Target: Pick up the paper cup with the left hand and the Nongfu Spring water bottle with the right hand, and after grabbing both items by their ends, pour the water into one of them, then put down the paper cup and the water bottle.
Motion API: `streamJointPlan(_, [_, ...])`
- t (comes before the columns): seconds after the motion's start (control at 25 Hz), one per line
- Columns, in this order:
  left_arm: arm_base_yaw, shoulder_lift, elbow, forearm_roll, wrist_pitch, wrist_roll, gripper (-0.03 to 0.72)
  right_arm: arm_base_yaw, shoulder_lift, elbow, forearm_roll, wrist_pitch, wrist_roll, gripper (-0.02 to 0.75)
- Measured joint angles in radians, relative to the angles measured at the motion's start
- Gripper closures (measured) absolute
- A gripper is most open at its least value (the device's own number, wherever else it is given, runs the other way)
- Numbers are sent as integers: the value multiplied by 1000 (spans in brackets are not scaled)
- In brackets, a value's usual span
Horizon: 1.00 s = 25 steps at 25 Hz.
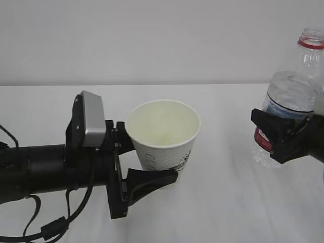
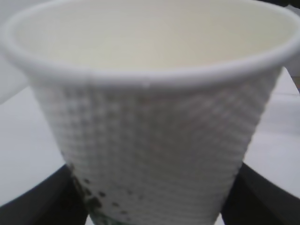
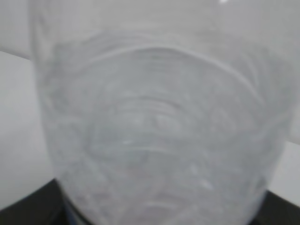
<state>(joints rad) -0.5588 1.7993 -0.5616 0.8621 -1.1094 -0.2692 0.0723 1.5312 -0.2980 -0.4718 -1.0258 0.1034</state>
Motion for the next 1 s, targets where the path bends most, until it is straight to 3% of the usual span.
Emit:
streamJointPlan(0.76, [-108,74,-48,-13,-4,0,134,0,0,0,-1,0,-10,279])
streamJointPlan(1.0, [-110,76,-48,-40,-26,0,135,0,0,0,-24,-4,-11,279])
